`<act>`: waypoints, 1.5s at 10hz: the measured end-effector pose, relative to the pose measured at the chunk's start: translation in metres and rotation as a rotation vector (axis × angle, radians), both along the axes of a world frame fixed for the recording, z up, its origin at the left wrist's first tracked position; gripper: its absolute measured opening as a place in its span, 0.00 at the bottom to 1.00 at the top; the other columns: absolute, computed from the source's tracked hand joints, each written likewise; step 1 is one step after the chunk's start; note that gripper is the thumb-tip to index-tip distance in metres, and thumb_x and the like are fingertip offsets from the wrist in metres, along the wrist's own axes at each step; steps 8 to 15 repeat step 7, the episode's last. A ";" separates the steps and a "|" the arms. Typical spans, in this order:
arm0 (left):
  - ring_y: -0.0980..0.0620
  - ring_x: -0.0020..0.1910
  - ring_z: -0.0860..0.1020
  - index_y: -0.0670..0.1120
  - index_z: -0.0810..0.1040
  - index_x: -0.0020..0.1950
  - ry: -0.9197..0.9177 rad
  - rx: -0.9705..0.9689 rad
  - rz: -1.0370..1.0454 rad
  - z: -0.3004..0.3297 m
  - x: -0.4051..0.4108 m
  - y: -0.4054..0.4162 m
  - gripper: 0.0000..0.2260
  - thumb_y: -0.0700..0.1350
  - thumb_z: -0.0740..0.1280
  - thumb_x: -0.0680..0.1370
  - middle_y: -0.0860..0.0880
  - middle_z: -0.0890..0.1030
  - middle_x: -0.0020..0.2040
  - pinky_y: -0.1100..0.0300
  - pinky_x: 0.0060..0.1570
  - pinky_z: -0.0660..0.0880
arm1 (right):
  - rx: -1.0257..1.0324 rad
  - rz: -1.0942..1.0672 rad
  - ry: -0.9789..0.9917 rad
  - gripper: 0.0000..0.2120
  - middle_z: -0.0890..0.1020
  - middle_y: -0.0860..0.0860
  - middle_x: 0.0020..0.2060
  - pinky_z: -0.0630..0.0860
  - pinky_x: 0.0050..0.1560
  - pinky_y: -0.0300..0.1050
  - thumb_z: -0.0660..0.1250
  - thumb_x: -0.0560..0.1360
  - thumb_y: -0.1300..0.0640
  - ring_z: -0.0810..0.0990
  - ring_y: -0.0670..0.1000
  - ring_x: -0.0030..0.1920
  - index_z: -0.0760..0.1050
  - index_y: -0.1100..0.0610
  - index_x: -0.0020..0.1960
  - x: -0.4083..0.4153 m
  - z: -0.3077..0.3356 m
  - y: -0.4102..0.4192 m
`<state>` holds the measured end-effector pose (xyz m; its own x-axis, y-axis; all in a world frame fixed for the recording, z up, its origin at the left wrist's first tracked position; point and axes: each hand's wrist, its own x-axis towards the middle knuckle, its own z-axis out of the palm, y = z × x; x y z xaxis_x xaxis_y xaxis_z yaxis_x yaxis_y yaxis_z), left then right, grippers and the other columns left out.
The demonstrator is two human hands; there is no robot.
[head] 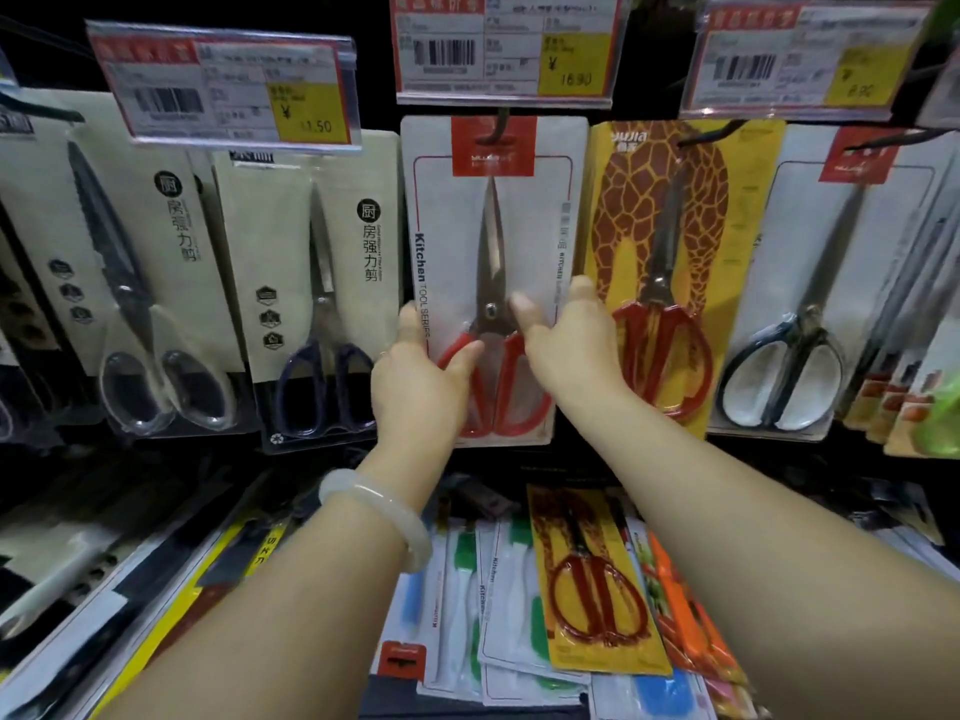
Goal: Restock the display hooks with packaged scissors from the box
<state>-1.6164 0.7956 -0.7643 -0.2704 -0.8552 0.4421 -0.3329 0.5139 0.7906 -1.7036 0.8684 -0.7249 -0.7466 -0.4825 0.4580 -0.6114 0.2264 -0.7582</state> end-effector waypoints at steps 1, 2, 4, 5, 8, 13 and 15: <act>0.39 0.63 0.74 0.46 0.62 0.74 -0.016 0.035 -0.002 0.003 0.001 0.006 0.31 0.53 0.68 0.75 0.40 0.77 0.63 0.49 0.62 0.71 | 0.036 -0.012 -0.021 0.23 0.72 0.58 0.65 0.68 0.63 0.47 0.62 0.78 0.50 0.70 0.57 0.66 0.64 0.61 0.67 0.003 0.001 0.003; 0.40 0.70 0.65 0.42 0.53 0.77 -0.032 0.034 0.006 -0.005 0.007 0.030 0.35 0.48 0.68 0.76 0.37 0.67 0.70 0.53 0.68 0.61 | 0.064 -0.018 0.020 0.29 0.64 0.57 0.71 0.63 0.68 0.45 0.60 0.78 0.51 0.64 0.55 0.71 0.54 0.60 0.74 0.013 -0.012 0.016; 0.37 0.72 0.58 0.41 0.58 0.74 -0.279 -0.590 0.079 -0.065 0.016 0.065 0.39 0.45 0.68 0.66 0.33 0.61 0.73 0.41 0.69 0.58 | 0.158 -0.035 0.552 0.38 0.61 0.61 0.73 0.57 0.71 0.54 0.71 0.69 0.61 0.60 0.62 0.73 0.58 0.57 0.74 0.026 -0.057 0.047; 0.39 0.70 0.59 0.40 0.62 0.71 -0.382 -0.677 0.079 -0.066 0.011 0.061 0.38 0.47 0.68 0.63 0.34 0.66 0.71 0.44 0.66 0.59 | 0.261 -0.019 0.688 0.41 0.71 0.62 0.68 0.63 0.65 0.53 0.78 0.56 0.60 0.69 0.64 0.69 0.70 0.57 0.67 0.019 -0.063 0.048; 0.38 0.71 0.60 0.41 0.64 0.71 -0.398 -0.822 -0.052 -0.054 0.014 0.071 0.33 0.50 0.61 0.67 0.36 0.66 0.71 0.44 0.65 0.57 | 0.389 0.076 0.826 0.39 0.73 0.60 0.67 0.68 0.63 0.51 0.81 0.51 0.53 0.67 0.61 0.70 0.76 0.57 0.61 -0.004 -0.044 0.087; 0.38 0.71 0.60 0.41 0.64 0.71 -0.398 -0.822 -0.052 -0.054 0.014 0.071 0.33 0.50 0.61 0.67 0.36 0.66 0.71 0.44 0.65 0.57 | 0.389 0.076 0.826 0.39 0.73 0.60 0.67 0.68 0.63 0.51 0.81 0.51 0.53 0.67 0.61 0.70 0.76 0.57 0.61 -0.004 -0.044 0.087; 0.38 0.71 0.60 0.41 0.64 0.71 -0.398 -0.822 -0.052 -0.054 0.014 0.071 0.33 0.50 0.61 0.67 0.36 0.66 0.71 0.44 0.65 0.57 | 0.389 0.076 0.826 0.39 0.73 0.60 0.67 0.68 0.63 0.51 0.81 0.51 0.53 0.67 0.61 0.70 0.76 0.57 0.61 -0.004 -0.044 0.087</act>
